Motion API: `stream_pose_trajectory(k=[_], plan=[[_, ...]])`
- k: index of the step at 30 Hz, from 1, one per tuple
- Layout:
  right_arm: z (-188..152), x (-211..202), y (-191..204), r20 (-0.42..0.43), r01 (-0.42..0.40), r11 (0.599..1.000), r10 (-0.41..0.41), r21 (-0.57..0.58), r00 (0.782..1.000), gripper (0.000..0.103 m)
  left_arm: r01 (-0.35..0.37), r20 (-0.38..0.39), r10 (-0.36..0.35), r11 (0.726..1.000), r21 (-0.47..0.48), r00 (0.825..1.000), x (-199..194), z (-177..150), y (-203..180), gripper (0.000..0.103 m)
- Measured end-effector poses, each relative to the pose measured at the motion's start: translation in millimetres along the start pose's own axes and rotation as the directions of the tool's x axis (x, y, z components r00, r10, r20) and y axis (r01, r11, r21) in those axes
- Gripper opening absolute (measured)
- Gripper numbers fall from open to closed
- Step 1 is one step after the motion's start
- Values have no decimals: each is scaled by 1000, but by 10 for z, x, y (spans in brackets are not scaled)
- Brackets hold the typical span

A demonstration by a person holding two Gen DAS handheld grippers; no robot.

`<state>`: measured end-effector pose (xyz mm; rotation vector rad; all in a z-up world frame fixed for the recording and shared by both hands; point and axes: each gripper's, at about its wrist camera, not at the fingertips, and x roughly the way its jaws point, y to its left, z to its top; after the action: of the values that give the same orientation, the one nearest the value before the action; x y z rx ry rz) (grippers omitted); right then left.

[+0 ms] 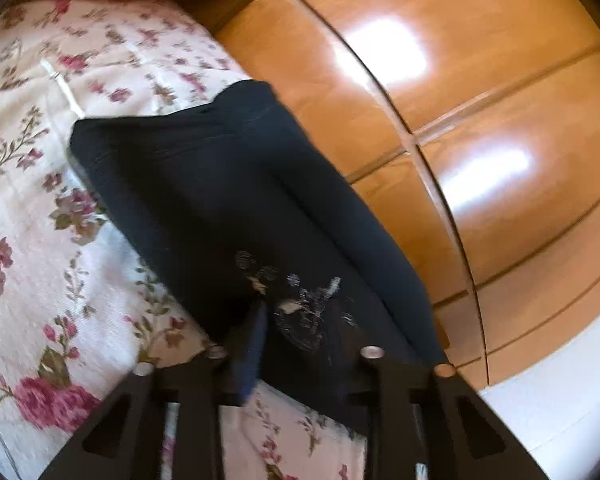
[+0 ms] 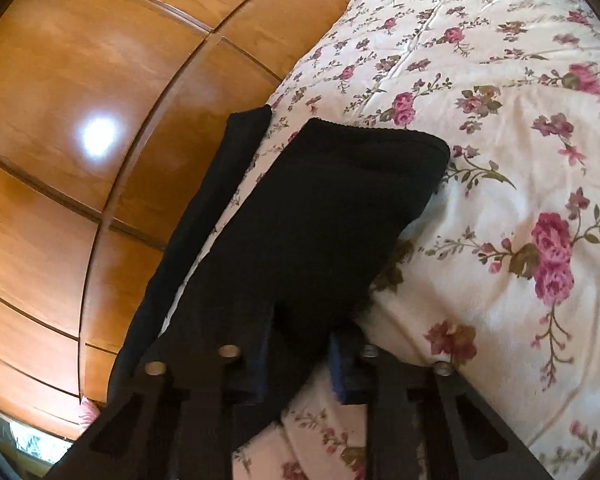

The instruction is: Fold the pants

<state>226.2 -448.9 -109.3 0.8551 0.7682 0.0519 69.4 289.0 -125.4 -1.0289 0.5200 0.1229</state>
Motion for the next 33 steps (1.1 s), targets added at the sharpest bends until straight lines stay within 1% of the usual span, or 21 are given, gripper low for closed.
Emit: stream_pose_trajectory(k=[2, 6, 9, 12, 15, 17, 19, 21, 23, 25, 27, 28, 29, 30, 31, 32, 33], plan=[[-12, -4, -26, 7, -14, 1000, 14, -12, 1000, 14, 11, 2, -11, 1000, -15, 1000, -4, 15, 29, 18], [-24, -10, -31, 22, -13, 1000, 14, -24, 1000, 12, 31, -6, -31, 999, -26, 1000, 16, 59, 55, 17], [-31, -14, -21, 27, -10, 999, 11, -33, 1000, 12, 23, -2, -23, 999, -24, 1000, 32, 88, 68, 4], [-41, -22, -34, 41, -14, 999, 15, -37, 999, 9, 3, 13, -2, 999, -45, 1000, 37, 80, 100, 0], [-57, -15, -9, 59, -2, 999, 5, -50, 998, 7, -21, 64, 23, 999, -24, 998, -50, 20, 31, 0], [-63, -28, 1, 66, -3, 999, 7, -54, 998, 7, -34, 95, 37, 999, -39, 995, -152, -9, 40, 0], [-58, -54, -13, 70, -20, 999, 22, -40, 997, 7, -31, 115, 38, 998, -61, 993, -272, -35, 75, 0], [-61, -78, -38, 71, -31, 999, 33, -25, 997, 7, -61, 126, 70, 995, -76, 989, -375, -55, 109, 0], [-54, -72, -47, 59, -29, 999, 31, -21, 998, 7, -131, 96, 141, 987, -95, 985, -400, -59, 175, 4], [-52, -93, -61, 61, -65, 998, 66, -18, 996, 13, -114, 82, 123, 988, -105, 989, -416, -55, 215, 6], [-57, -110, -83, 62, -96, 995, 97, -15, 993, 16, -133, 75, 138, 988, -72, 988, -417, -52, 174, 13], [-63, -125, -88, 65, -113, 993, 114, -18, 991, 20, -153, 71, 156, 987, -46, 985, -411, -46, 122, 15], [-71, -136, -84, 67, -125, 992, 126, -23, 990, 22, -184, 86, 185, 983, -24, 979, -436, -48, 64, 21], [-79, -150, -75, 70, -137, 990, 139, -32, 988, 29, -204, 107, 204, 979, -14, 973, -462, -58, 24, 26], [-89, -172, -56, 71, -149, 988, 153, -49, 986, 37, -236, 135, 235, 972, -12, 963, -518, -77, 2, 43], [-101, -181, -26, 68, -150, 987, 154, -66, 986, 41, -259, 164, 260, 965, -26, 952, -593, -104, 19, 56], [-114, -193, 13, 64, -143, 986, 149, -89, 987, 49, -244, 191, 248, 969, -40, 950, -651, -127, 49, 57]])
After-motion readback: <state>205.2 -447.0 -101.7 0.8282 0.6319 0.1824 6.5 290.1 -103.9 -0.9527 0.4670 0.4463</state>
